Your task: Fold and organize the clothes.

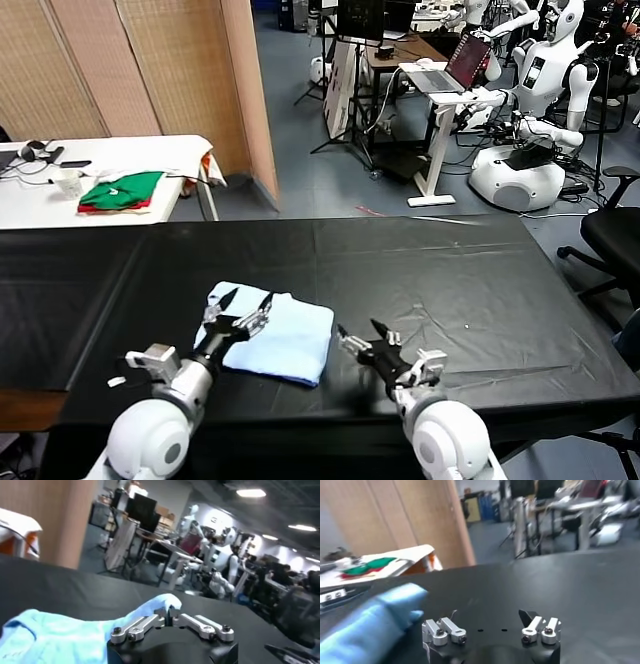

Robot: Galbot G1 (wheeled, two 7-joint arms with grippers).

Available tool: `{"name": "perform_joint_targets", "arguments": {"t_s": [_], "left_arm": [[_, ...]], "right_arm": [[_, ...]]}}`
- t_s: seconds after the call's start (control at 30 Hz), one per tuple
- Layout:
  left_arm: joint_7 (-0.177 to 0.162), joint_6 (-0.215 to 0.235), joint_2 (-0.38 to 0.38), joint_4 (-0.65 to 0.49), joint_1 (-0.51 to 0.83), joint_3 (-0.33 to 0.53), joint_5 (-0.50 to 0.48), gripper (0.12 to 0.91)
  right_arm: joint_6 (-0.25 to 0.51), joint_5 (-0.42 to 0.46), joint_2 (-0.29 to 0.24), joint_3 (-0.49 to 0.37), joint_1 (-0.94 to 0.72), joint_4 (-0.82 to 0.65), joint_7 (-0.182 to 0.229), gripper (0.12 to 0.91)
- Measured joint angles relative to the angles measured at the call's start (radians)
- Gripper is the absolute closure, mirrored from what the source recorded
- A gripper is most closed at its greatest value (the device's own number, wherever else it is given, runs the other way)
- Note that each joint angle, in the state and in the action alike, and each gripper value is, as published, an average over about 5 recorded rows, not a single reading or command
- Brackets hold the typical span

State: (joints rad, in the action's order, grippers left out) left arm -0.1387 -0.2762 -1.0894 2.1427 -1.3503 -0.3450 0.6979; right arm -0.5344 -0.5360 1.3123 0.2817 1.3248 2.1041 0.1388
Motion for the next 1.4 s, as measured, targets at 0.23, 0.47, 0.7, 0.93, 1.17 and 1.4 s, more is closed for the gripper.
{"name": "perform_joint_targets", "arguments": {"t_s": [0.23, 0.47, 0.7, 0.93, 1.17, 1.4], "left_arm": [[-0.002, 0.036, 0.016, -0.005, -0.037, -0.056, -0.067, 0.123], [-0.002, 0.057, 0.011, -0.011, -0.078, -0.100, -0.100, 0.123], [-0.001, 0.078, 0.000, -0.011, -0.114, -0.139, -0.124, 0.123], [0.000, 0.094, -0.026, -0.010, -0.147, -0.160, -0.154, 0.123], [0.001, 0.106, -0.037, -0.011, -0.176, -0.180, -0.168, 0.123], [0.002, 0.111, -0.042, -0.019, -0.181, -0.189, -0.168, 0.123]], "right_arm": [[-0.020, -0.076, 0.026, -0.070, -0.040, -0.064, 0.042, 0.118], [-0.021, -0.088, 0.066, -0.111, -0.045, -0.110, 0.058, 0.162], [-0.017, -0.084, 0.077, -0.113, -0.070, -0.142, 0.062, 0.553], [-0.020, -0.087, 0.072, -0.091, -0.104, -0.173, 0.061, 0.875], [-0.036, -0.066, 0.043, -0.048, -0.151, -0.203, 0.059, 0.885], [-0.088, -0.043, -0.003, 0.016, -0.183, -0.208, 0.043, 0.879]]}}
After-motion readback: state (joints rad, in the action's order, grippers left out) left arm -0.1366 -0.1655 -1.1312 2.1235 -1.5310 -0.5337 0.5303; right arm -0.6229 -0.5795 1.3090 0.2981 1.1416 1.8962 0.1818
